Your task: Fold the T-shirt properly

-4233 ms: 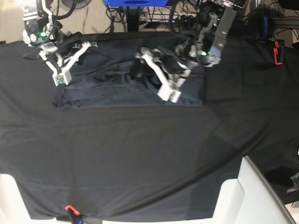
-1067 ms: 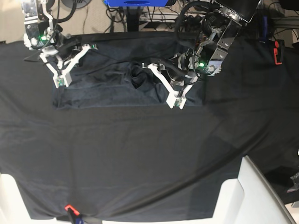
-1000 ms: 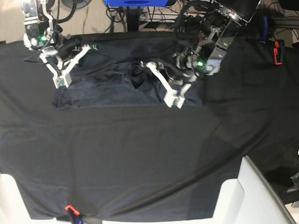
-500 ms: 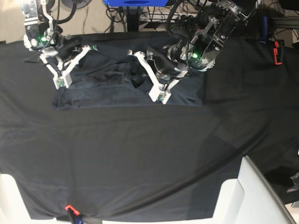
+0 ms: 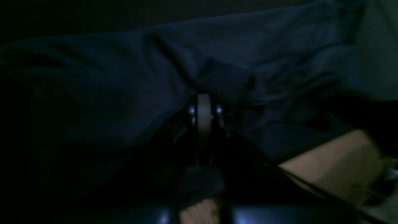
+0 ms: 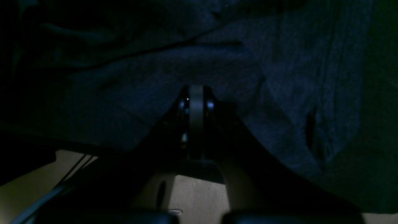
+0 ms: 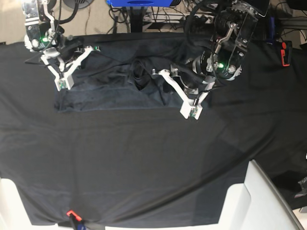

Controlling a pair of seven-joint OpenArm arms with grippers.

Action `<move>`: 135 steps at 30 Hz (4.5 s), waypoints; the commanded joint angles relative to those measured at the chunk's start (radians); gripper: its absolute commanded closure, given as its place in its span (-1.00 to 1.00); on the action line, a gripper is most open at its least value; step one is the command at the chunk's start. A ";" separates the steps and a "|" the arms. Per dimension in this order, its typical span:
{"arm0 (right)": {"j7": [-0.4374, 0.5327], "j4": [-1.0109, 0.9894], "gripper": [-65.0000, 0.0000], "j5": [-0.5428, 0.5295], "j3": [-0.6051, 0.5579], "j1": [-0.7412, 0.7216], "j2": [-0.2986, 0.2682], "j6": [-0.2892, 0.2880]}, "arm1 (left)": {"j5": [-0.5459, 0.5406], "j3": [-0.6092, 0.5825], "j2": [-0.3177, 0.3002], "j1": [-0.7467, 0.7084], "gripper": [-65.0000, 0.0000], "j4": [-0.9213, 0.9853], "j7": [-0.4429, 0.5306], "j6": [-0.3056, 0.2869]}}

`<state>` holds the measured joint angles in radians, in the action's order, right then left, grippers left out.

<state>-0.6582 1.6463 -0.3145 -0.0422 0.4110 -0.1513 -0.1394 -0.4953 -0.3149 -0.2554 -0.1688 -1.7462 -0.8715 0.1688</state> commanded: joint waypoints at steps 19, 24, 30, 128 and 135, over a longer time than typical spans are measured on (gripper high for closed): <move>0.012 0.013 1.00 -0.010 0.005 -0.007 -0.006 -0.002 | 0.013 -0.059 0.043 0.012 1.00 0.113 0.013 -0.007; 0.012 0.013 1.00 -0.010 0.006 -0.007 -0.006 -0.002 | 0.011 -0.060 0.043 0.005 1.00 0.102 0.013 -0.008; 0.012 0.013 1.00 -0.010 0.006 -0.007 -0.006 -0.002 | 0.011 -0.145 0.038 0.004 1.00 0.104 0.013 -0.008; -0.007 0.119 -0.39 -0.016 0.011 -0.091 -0.012 -0.001 | 0.016 0.587 -0.060 -0.235 1.00 0.094 0.249 -0.458; -0.127 0.064 -0.82 -0.374 0.275 -0.139 0.019 -0.176 | 0.019 0.932 -0.022 -0.421 1.00 0.098 0.340 -0.757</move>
<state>-0.7994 1.6974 -0.6922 0.2283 0.2813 -0.1211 -0.3237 -0.4633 0.6109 -0.2672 -0.5835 -1.6314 -0.5564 -0.5930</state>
